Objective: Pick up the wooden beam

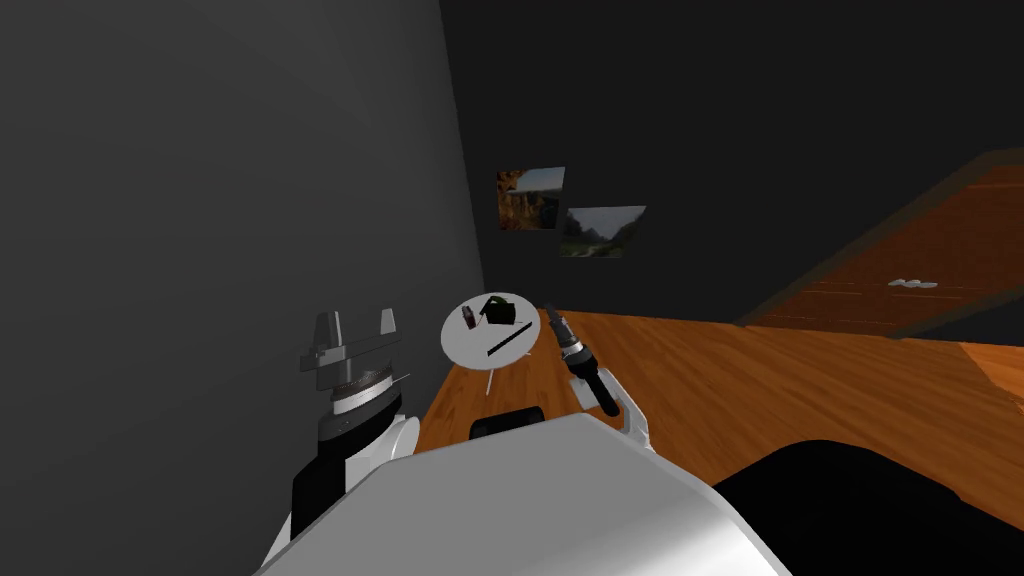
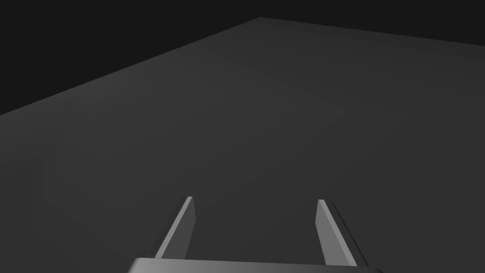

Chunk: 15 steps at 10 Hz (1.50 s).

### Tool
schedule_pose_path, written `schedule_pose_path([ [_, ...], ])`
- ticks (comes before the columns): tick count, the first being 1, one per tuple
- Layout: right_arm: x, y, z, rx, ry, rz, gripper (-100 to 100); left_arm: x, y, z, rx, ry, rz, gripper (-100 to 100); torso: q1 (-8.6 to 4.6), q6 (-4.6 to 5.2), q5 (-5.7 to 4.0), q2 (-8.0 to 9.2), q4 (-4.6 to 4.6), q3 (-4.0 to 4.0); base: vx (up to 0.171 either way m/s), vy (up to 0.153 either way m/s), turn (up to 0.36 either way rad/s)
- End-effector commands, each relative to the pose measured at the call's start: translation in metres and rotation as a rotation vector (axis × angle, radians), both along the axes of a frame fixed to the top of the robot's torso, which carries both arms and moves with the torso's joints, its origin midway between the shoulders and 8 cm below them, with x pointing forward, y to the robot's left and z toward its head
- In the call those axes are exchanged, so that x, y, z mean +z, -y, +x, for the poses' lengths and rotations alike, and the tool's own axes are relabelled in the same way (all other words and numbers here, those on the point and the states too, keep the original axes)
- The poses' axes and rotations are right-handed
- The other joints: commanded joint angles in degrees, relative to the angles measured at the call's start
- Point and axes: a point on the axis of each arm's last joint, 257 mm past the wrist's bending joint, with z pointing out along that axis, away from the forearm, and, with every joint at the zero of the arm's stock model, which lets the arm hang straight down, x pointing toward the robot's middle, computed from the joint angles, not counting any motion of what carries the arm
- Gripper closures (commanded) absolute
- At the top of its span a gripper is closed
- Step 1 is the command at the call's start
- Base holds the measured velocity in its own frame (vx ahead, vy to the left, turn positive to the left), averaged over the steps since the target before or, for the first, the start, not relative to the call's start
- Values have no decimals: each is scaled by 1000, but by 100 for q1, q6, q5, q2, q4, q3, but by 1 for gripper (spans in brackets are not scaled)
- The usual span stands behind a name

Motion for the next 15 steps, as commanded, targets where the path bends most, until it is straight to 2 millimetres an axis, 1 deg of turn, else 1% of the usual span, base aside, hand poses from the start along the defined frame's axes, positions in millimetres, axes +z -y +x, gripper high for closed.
schedule_pose_path([
  [1, -20, -7, 2, 11, -10, -89, -100, 0, 0, 0, 0, 0, 0, 0, 0, 0, 0, 0, 0, 0, -22, 17, 235],
  [2, -27, -5, 4, 7, -25, -89, -100, 0, 0, 0, 0, 0, 0, 0, 3, -4, 1, 0, 0, 0, -17, 8, 171],
  [3, -41, -10, 6, 20, -28, -170, -100, 0, 0, 0, 0, 0, 0, 0, 1, -1, 0, -2, 0, -1, -23, 15, 315],
  [4, -47, -8, 8, 17, -42, -170, -100, 0, 0, 0, 0, 0, 0, 0, 2, -5, 1, -1, 0, 0, -18, 8, 119],
  [5, -61, -13, 8, 31, -41, -254, -100, 0, 0, 0, 0, 0, 0, 0, 0, 1, 0, -1, 0, -1, -17, 19, 282],
  [6, -70, -10, 10, 27, -62, -256, -100, 0, 0, 0, 0, 0, 0, 0, 3, -5, 1, -2, 0, -1, -14, 12, 182],
  [7, -85, -14, 10, 42, -62, -343, -100, 0, 0, 0, 0, 0, 0, 0, 2, 0, 0, -3, -1, -2, -18, 22, 290],
  [8, -95, -10, 12, 38, -84, -344, -100, 0, 0, 0, 0, 0, 0, 0, 4, -4, 1, -3, 0, -1, -15, 14, 186],
  [9, -107, -14, 11, 57, -75, -432, -100, 0, 0, 0, 0, 0, 0, 0, 2, 1, 1, -2, 0, -1, -17, 19, 392],
  [11, -122, -8, 13, 51, -109, -435, -100, 0, 0, 0, 0, 0, 0, 0, -1, 3, 0, -4, -1, -2, -6, 5, 44],
  [12, -141, -8, 12, 69, -115, -526, -100, 0, 0, 0, 0, 0, 0, 0, -2, 4, 0, -5, -1, -3, -8, 22, 354],
  [13, -150, -4, 12, 66, -137, -528, -100, 0, 0, 0, 0, 0, 0, 0, 3, -5, 1, -6, -1, -3, -5, 10, 186],
  [14, -169, -2, 10, 86, -143, -616, -100, 0, 0, 0, 0, 0, 0, 0, 0, 3, 0, -6, -1, -3, -4, 22, 361],
  [15, -179, 2, 10, 83, -166, -622, -100, 0, 0, 0, 0, 0, 0, 0, 3, -3, 1, -7, -1, -4, -3, 12, 170],
])
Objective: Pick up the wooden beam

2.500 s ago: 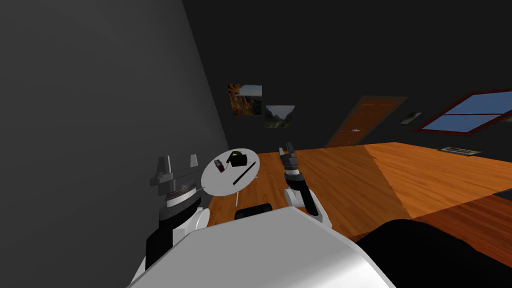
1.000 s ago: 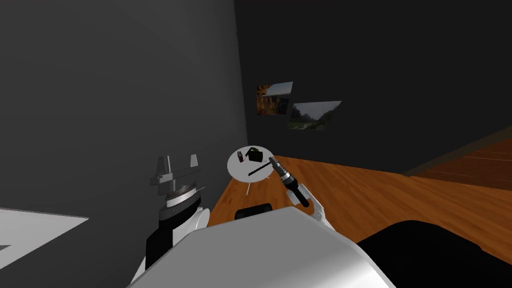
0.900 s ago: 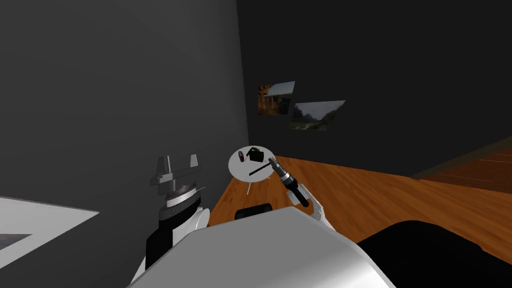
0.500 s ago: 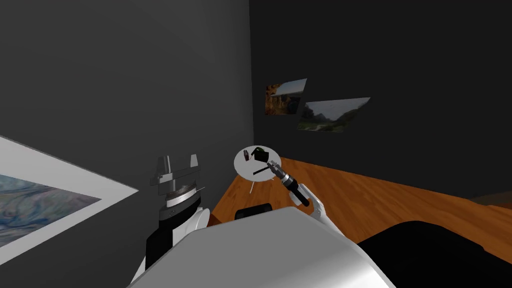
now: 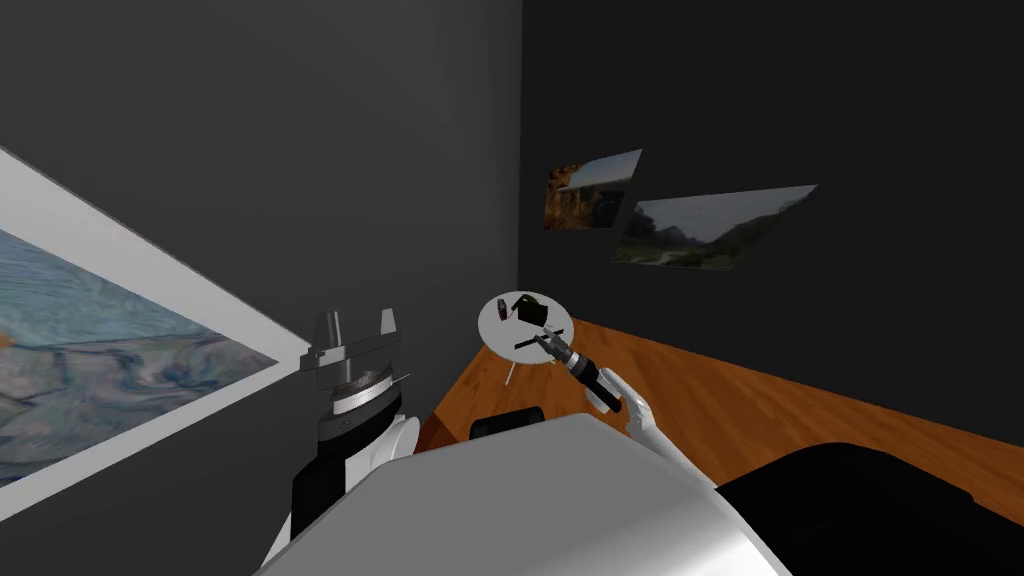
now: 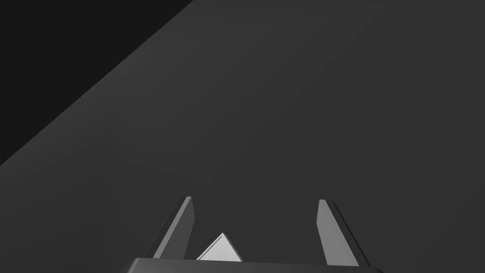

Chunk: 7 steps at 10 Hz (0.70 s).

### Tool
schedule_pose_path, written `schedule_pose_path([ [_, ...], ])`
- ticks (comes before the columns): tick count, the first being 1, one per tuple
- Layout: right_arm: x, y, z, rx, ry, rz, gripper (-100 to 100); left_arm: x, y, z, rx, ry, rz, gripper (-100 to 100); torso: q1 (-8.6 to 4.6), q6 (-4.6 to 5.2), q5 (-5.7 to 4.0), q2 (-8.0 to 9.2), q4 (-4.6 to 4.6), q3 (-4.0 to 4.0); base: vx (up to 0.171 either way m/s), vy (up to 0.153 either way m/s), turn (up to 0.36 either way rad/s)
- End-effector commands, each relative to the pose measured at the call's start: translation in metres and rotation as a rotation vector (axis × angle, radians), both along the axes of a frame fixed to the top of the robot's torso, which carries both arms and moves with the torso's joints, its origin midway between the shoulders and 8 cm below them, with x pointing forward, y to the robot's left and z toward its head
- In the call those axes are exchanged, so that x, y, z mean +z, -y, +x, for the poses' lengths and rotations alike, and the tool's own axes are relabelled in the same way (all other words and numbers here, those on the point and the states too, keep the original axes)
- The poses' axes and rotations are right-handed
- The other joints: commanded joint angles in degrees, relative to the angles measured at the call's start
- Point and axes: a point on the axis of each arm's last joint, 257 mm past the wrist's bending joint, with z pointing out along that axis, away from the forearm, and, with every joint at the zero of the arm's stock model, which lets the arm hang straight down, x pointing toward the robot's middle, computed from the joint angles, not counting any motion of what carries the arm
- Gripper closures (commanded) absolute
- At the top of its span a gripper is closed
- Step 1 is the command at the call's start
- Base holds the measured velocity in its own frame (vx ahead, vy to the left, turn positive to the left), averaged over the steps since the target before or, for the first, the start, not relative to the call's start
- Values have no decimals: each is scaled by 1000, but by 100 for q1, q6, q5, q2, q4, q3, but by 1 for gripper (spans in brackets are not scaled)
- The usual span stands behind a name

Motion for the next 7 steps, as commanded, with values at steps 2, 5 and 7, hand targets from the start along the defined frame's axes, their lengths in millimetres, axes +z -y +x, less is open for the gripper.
schedule_pose_path([
  [2, -40, 10, -5, 14, -49, -112, -100, 0, 0, 0, 0, 0, 0, 0, 3, -6, 0, -1, 0, 0, 2, 15, 289],
  [5, -82, 27, -15, 61, -88, -284, -100, 0, 0, 0, 0, 0, 0, 0, -1, 1, 0, -3, -1, -2, 9, 15, 281],
  [7, -101, 37, -19, 48, -128, -302, -100, 0, 0, 0, 0, 0, 0, 0, -2, 2, 0, -5, -1, -3, 9, 2, 88],
])
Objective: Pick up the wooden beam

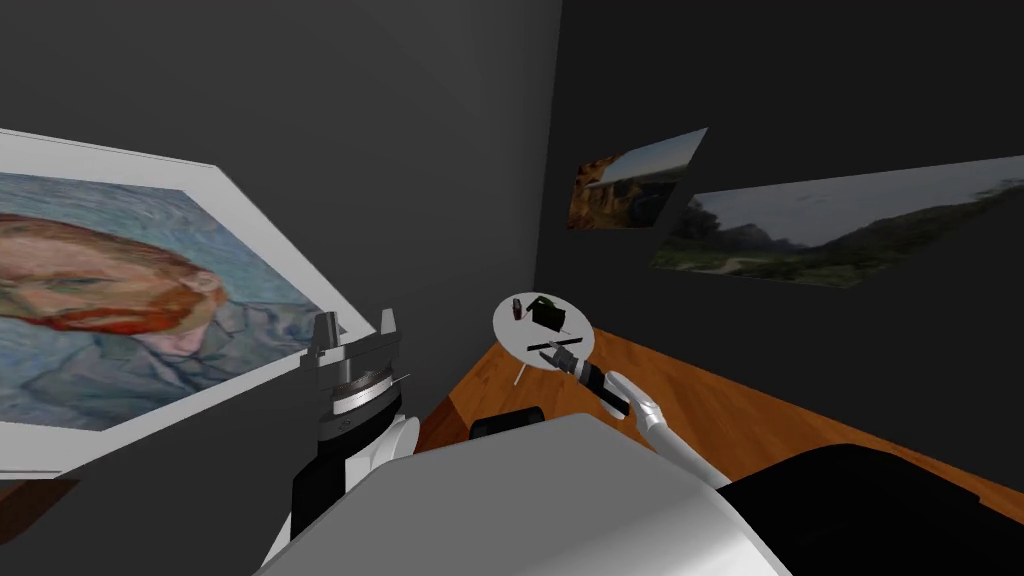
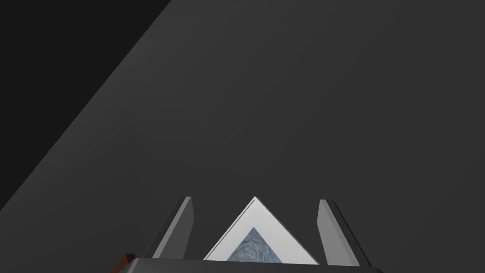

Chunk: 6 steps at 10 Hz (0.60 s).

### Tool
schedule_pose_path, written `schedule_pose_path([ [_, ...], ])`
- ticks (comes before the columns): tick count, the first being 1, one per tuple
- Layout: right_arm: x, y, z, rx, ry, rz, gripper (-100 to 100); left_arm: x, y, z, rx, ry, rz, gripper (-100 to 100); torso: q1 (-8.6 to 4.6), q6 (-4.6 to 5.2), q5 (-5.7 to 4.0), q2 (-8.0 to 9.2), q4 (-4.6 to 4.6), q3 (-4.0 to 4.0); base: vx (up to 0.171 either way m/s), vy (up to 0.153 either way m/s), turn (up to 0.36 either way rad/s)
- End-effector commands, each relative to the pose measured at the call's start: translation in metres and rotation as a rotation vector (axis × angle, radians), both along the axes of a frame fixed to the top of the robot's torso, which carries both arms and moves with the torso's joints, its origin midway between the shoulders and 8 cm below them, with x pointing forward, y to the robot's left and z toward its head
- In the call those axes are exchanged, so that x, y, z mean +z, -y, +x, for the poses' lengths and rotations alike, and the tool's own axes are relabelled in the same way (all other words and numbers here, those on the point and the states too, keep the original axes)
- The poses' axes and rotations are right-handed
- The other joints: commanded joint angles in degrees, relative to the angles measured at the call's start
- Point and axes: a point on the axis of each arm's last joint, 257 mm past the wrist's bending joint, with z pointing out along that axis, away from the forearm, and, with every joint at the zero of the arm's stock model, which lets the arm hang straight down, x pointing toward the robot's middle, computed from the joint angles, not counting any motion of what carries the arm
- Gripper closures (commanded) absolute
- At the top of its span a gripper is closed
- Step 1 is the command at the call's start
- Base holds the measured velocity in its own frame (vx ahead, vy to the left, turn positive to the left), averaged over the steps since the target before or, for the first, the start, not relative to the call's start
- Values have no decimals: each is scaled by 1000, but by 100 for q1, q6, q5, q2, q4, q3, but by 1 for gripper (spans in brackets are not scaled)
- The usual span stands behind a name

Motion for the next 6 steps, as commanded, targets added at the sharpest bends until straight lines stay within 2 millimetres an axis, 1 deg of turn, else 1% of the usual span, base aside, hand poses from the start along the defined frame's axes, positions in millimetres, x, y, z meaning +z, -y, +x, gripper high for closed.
schedule_pose_path([
  [1, -26, 15, -9, 22, -38, -94, -100, 0, 0, 0, 0, 0, 0, 0, 0, 0, 0, 0, 0, 0, 9, 13, 309],
  [2, -33, 20, -11, 14, -54, -100, -100, 0, 0, 0, 0, 0, 0, 0, 3, -9, 1, -3, 0, -1, 13, 3, 249],
  [3, -51, 32, -20, 45, -75, -181, -100, 0, 0, 0, 0, 0, 0, 0, 1, -3, 1, -3, 0, -2, 23, 8, 349],
  [4, -62, 40, -23, 33, -101, -192, -100, 0, 0, 0, 0, 0, 0, 0, 2, -7, 1, -7, -1, -3, 22, -3, 179],
  [5, -62, 40, -23, 33, -101, -192, -100, 0, 0, 0, 0, 0, 0, 0, -1, 0, 1, -5, -1, -3, 9, -5, -3],
  [6, -79, 54, -33, 64, -126, -275, -100, 0, 0, 0, 0, 0, 0, 0, -1, 1, -1, -1, 0, -1, 16, 10, 379],
])
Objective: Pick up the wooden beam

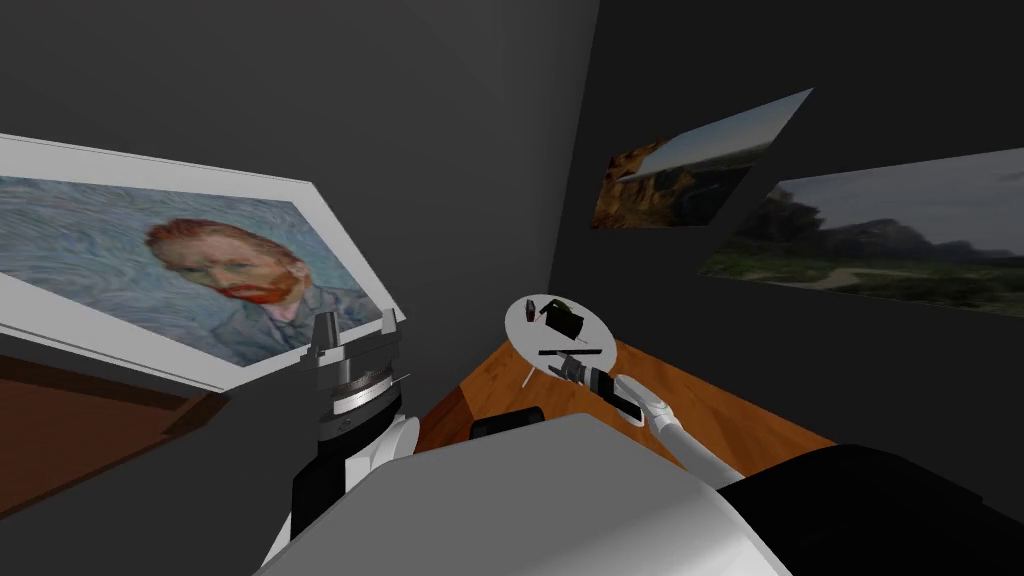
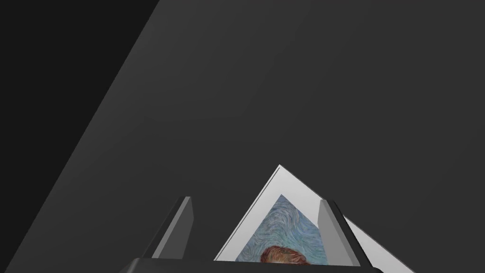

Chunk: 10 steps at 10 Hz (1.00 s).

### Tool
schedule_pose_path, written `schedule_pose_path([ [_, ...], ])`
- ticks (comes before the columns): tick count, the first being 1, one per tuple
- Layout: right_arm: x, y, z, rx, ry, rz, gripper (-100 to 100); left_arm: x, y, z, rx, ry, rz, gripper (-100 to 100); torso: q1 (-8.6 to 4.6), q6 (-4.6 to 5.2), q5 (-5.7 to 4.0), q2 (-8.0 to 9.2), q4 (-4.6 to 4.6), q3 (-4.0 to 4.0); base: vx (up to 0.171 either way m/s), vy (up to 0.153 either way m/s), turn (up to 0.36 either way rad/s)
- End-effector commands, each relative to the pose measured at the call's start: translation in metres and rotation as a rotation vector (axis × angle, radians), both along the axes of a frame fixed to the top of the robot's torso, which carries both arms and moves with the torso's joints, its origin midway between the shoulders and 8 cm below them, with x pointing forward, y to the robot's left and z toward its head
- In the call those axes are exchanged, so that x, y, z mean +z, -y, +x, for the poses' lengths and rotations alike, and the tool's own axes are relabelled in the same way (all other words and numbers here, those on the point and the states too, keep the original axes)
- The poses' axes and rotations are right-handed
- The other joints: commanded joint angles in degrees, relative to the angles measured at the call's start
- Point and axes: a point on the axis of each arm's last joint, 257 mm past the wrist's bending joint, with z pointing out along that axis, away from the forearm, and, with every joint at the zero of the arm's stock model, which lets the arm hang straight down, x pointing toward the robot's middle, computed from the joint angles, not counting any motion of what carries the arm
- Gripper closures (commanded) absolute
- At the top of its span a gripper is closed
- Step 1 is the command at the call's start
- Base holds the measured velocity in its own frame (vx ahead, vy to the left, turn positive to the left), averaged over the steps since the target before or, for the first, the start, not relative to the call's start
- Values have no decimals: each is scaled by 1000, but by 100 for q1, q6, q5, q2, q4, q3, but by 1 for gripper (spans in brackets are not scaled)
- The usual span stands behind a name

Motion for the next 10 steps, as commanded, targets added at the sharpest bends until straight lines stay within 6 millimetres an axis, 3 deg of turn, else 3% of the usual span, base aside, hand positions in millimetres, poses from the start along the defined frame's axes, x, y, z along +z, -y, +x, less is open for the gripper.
schedule_pose_path([
  [1, -16, 15, -8, 4, -32, -47, -100, 0, 0, 0, 0, 0, 0, 0, 0, 0, 0, 0, 0, 0, 20, -6, 198],
  [2, -18, 16, -8, 2, -35, -48, -100, 0, 0, 0, 0, 0, 0, 0, -3, 9, 0, 0, -1, 0, 10, -7, -39],
  [4, -35, 33, -20, 34, -66, -130, -100, 0, 0, 0, 0, 0, 0, 0, -1, 0, 0, 0, 0, 0, 20, -1, 293],
  [5, -42, 40, -24, 20, -86, -135, -100, 0, 0, 0, 0, 0, 0, 0, -4, 9, -1, -1, -1, -1, 14, -8, -58],
  [6, -56, 57, -36, 54, -115, -213, -100, 0, 0, 0, 0, 0, 0, 0, -4, 12, -1, 2, -1, 0, 20, -5, 330],
  [8, -65, 66, -42, 38, -140, -219, -100, 0, 0, 0, 0, 0, 0, 0, -6, 8, -2, -3, -1, -2, 20, -11, 102],
  [10, -98, 119, -80, 57, -246, -358, -100, 0, 0, 0, 0, 0, 0, 0, -4, 2, -1, -2, 0, -1, 31, -11, 387],
])
